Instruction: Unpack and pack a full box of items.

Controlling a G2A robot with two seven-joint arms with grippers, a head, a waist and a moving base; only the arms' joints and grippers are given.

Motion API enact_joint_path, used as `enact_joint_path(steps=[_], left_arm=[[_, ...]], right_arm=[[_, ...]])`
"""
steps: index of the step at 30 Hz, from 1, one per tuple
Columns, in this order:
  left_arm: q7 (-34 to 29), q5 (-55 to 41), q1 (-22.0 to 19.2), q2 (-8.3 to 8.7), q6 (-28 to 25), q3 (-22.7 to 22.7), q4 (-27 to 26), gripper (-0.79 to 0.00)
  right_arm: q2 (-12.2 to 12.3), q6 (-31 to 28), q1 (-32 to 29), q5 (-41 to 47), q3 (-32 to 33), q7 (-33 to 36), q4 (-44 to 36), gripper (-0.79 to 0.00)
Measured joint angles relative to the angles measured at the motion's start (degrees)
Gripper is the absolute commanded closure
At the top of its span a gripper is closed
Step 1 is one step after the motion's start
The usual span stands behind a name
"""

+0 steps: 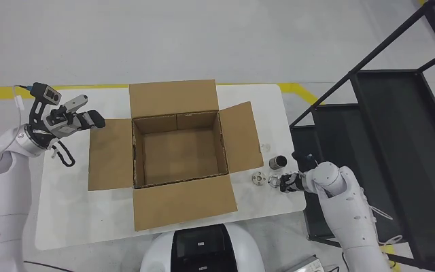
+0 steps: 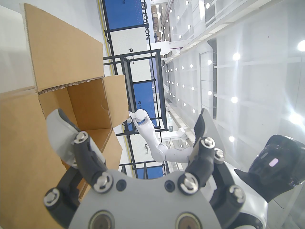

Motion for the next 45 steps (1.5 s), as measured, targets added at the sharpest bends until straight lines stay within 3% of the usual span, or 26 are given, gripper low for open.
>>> enact_joint_path(steps=[8, 9, 11, 12, 22, 29, 33, 39, 45], left_arm=[[0.0, 0.0, 0.0, 0.0, 0.0, 0.0, 0.0, -0.785], [0.0, 0.0, 0.0, 0.0, 0.0, 0.0, 0.0, -0.785], [0.0, 0.0, 0.0, 0.0, 0.0, 0.0, 0.0, -0.785], [0.0, 0.0, 0.0, 0.0, 0.0, 0.0, 0.0, -0.785], [0.0, 0.0, 0.0, 0.0, 0.0, 0.0, 0.0, -0.785], [0.0, 0.0, 0.0, 0.0, 0.0, 0.0, 0.0, -0.785], [0.0, 0.0, 0.0, 0.0, 0.0, 0.0, 0.0, -0.785], [0.0, 0.0, 0.0, 0.0, 0.0, 0.0, 0.0, -0.785], [0.0, 0.0, 0.0, 0.0, 0.0, 0.0, 0.0, -0.785]], right_arm=[[0.25, 0.41, 1.85, 0.5, -1.19, -0.53, 2.59, -0.169], [0.28, 0.47, 2.04, 0.53, -1.36, -0.59, 2.87, -0.145], [0.33, 0.6, 2.44, 0.63, -1.76, -0.7, 3.37, -0.009], [0.36, 0.69, 2.63, 0.71, -1.99, -0.76, 3.59, 0.0], [0.79, 2.09, 3.26, 0.99, -2.68, -0.67, 3.43, 0.0], [1.98, -0.14, -1.74, 1.7, 1.05, 2.68, -4.28, 0.0], [2.81, -4.69, -5.93, 3.2, 4.09, 6.04, -11.17, 0.0], [3.32, -14.02, -11.27, 13.59, 9.02, 7.09, -20.05, 0.0], [3.75, -16.94, -13.08, 19.61, 12.22, 5.6, -25.67, 0.0]])
